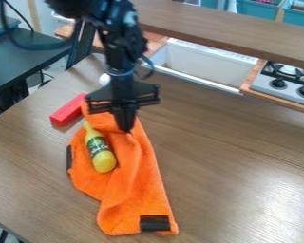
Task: Unfold the cloth from bottom left to top right
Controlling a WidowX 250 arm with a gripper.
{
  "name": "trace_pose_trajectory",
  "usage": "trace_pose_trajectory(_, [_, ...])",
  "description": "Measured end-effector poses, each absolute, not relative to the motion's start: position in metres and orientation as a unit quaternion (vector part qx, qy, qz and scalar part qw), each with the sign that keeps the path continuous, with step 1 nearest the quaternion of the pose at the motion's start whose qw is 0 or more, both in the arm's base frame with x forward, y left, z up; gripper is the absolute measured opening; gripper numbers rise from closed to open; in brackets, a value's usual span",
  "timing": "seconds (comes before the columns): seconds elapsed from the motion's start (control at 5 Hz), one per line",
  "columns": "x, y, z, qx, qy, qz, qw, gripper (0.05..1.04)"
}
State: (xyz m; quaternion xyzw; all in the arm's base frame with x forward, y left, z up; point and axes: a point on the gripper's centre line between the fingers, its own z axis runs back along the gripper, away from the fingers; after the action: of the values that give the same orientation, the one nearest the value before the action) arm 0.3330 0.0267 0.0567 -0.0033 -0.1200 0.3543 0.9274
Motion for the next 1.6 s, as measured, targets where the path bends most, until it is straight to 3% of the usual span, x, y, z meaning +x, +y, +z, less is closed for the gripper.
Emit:
trace_pose_trajectory(0.2, [0.355, 0.003, 0.041, 0.018, -0.113, 0.325, 0.939, 0.049])
trace_pose_trajectory(0.6, [0.388, -0.024, 0.038, 0.033, -0.125, 0.273, 0.953, 0.049])
trace_pose_trajectory(1.6, [0.433, -0.083, 0.041, 0.002, -0.121, 0.173, 0.978, 0.049])
